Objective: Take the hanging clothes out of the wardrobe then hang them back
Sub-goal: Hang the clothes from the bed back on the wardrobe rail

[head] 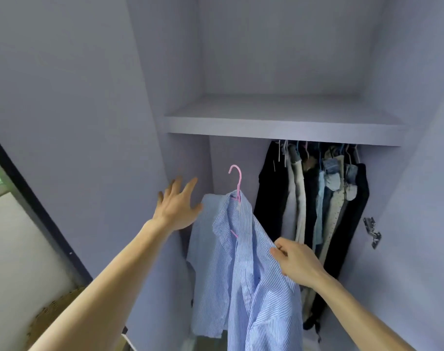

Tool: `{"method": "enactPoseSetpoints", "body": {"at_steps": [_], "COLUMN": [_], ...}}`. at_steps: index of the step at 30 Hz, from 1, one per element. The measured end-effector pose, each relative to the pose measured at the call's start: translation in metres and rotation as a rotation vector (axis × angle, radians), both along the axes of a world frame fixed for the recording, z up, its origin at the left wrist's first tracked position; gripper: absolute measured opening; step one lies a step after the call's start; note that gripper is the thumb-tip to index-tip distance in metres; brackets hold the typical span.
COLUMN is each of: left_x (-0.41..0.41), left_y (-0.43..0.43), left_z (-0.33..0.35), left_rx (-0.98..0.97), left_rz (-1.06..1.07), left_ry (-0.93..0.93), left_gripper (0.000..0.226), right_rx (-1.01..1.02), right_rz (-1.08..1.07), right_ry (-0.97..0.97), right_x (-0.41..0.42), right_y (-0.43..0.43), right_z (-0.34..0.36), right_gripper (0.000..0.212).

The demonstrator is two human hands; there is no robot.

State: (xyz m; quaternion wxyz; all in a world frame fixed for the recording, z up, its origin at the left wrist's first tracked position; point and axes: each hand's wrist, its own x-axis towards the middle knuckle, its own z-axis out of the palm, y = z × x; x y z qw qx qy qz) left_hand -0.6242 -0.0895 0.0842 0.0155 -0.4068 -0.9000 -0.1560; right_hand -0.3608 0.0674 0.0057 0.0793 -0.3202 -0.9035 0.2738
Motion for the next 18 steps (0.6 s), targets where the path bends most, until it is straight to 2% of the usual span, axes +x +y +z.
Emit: {"method": "enactPoseSetpoints", "body": {"at_steps": [7,13,15,18], "left_x": [-0.044,-0.073,-0.084,-0.095], "left_y": [0.068,0.157,0.184,0.214], "left_z": [0.042,0.072,0.072,0.059], "left_rx": [0.071,0.058,0.061,0.093], "left_rz": [-0.054,-0.098,-0.083,-0.068], "left_ry": [0.27,0.413,0.4,0.275], "left_gripper": [0.075,0.068,0.064,0.06], "right_rx": [-0.031,-0.061,-0.072,-0.09], "right_rz": [0.011,-0.033,-0.056,-0.112], "right_ry": [-0.025,0.06,0.088,0.117], "right_x": [-0.06,-0.106,-0.12,-0.136], "right_y": [0.045,0.101,0.118,0.142], "right_z": [-0.008,-0.008,-0.008,-0.007], "right_gripper": [0.03,0.031,0.03,0.029]}}
